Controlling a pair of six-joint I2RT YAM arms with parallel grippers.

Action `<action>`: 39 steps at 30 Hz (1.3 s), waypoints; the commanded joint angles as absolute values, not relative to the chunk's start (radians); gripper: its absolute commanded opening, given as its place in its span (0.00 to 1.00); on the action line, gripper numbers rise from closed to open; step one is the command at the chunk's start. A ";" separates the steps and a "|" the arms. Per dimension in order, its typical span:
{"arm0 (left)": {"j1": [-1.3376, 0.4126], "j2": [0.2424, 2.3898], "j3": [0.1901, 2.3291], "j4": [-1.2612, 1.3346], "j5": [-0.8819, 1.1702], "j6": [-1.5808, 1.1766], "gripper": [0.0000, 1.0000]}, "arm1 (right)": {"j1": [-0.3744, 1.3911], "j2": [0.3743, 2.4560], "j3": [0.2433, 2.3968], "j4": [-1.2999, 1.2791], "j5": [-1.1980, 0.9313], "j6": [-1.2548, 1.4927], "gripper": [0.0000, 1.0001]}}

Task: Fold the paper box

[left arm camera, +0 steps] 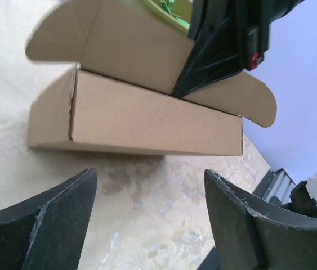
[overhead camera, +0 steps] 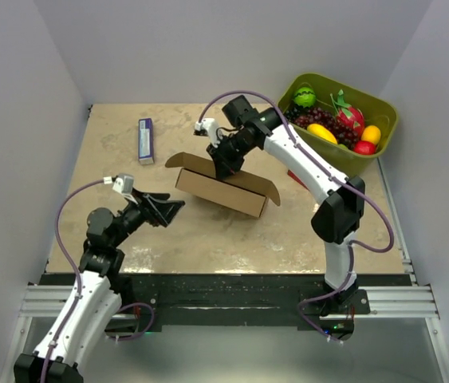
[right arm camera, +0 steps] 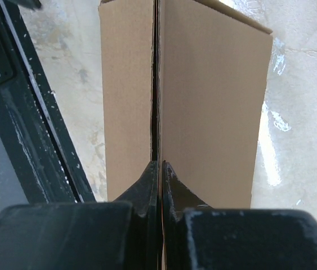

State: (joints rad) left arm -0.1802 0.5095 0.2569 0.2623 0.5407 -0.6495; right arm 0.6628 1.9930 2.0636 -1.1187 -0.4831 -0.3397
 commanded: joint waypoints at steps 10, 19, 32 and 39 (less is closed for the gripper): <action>-0.175 0.863 0.635 0.233 0.428 -0.365 0.88 | 0.497 2.178 2.276 -1.229 -0.712 -0.433 0.00; -0.101 1.164 0.850 0.321 0.572 -0.286 0.94 | 0.463 2.210 2.298 -1.239 -0.749 -0.472 0.00; -0.101 1.489 1.134 0.201 0.715 -0.140 0.93 | 0.445 2.243 2.321 -1.244 -0.767 -0.495 0.00; -0.113 1.552 1.158 0.184 0.744 -0.127 0.80 | 0.439 2.226 2.296 -1.230 -0.769 -0.500 0.00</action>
